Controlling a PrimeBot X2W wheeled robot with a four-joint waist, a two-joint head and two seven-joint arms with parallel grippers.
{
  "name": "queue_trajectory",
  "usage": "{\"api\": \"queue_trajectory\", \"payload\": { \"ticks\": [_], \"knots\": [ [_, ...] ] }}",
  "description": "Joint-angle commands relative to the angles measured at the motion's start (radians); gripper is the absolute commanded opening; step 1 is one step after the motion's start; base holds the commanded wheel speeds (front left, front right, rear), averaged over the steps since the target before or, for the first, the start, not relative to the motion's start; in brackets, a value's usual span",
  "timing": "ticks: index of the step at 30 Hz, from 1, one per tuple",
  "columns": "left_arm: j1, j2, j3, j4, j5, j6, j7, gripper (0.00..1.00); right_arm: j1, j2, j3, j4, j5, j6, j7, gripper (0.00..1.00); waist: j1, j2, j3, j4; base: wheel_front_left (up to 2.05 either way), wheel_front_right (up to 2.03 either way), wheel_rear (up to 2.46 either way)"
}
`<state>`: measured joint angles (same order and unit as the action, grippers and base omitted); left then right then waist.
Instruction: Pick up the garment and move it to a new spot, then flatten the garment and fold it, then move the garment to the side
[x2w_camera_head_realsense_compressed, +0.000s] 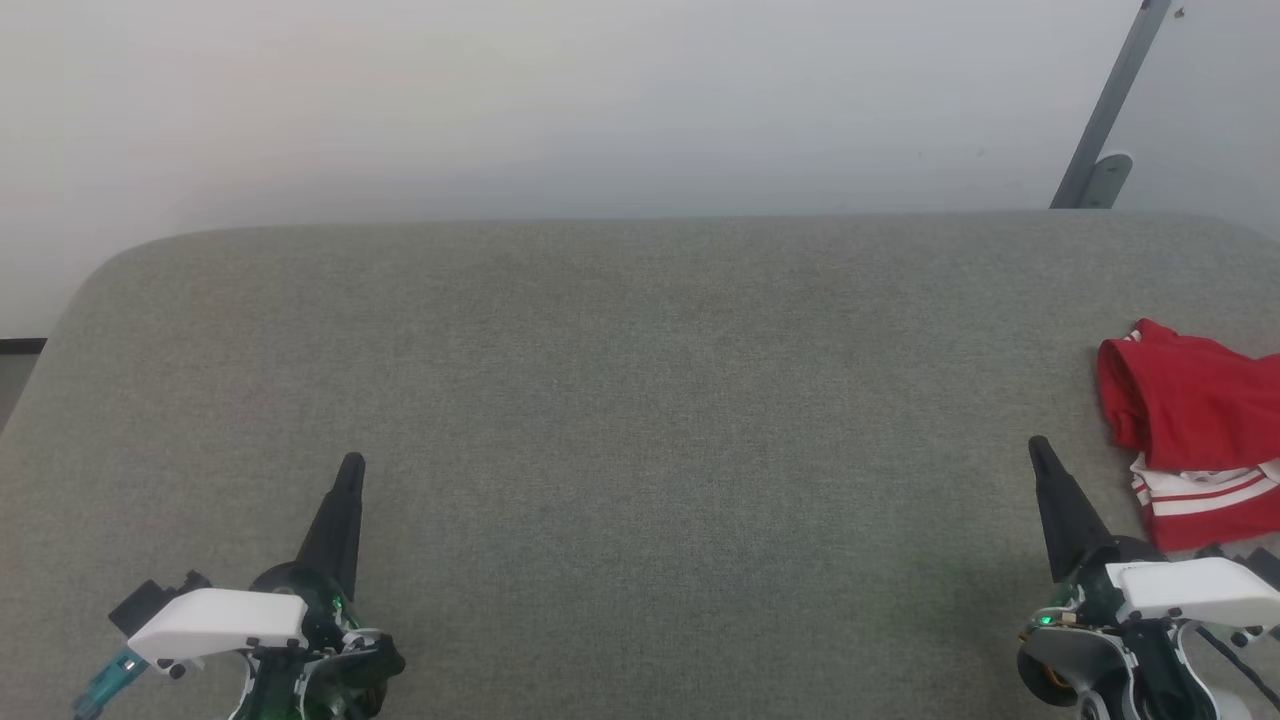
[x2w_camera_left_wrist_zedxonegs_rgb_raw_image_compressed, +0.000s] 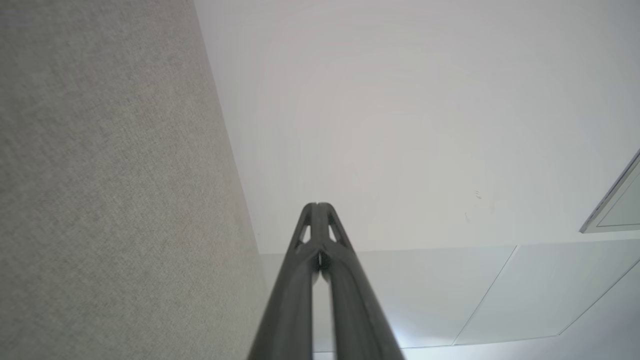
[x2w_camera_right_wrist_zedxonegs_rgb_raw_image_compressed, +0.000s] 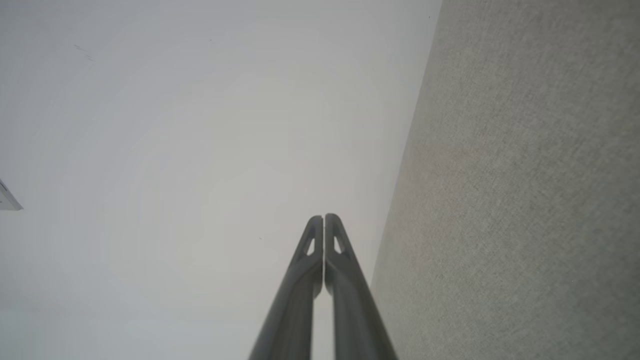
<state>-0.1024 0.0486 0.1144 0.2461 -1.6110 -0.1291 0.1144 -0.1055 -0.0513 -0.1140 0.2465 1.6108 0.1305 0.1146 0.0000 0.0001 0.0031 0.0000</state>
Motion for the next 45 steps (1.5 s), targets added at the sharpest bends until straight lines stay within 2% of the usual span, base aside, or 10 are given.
{"api": "queue_trajectory", "payload": {
  "ticks": [1,45],
  "knots": [
    [-0.012,-0.001,0.002,-0.004,-0.003,-0.003,0.004,0.00,-0.007,0.003,-0.001,-0.004,0.004,0.000,0.002,0.00,0.0000,-0.0001,0.000,0.000,0.00,0.00,0.00],
    [-0.012,-0.001,0.002,-0.003,-0.003,-0.003,0.003,0.00,-0.006,0.003,0.000,-0.004,0.004,0.000,0.002,0.00,0.0000,-0.0001,0.000,0.000,0.00,0.00,0.00]
  ]
}}
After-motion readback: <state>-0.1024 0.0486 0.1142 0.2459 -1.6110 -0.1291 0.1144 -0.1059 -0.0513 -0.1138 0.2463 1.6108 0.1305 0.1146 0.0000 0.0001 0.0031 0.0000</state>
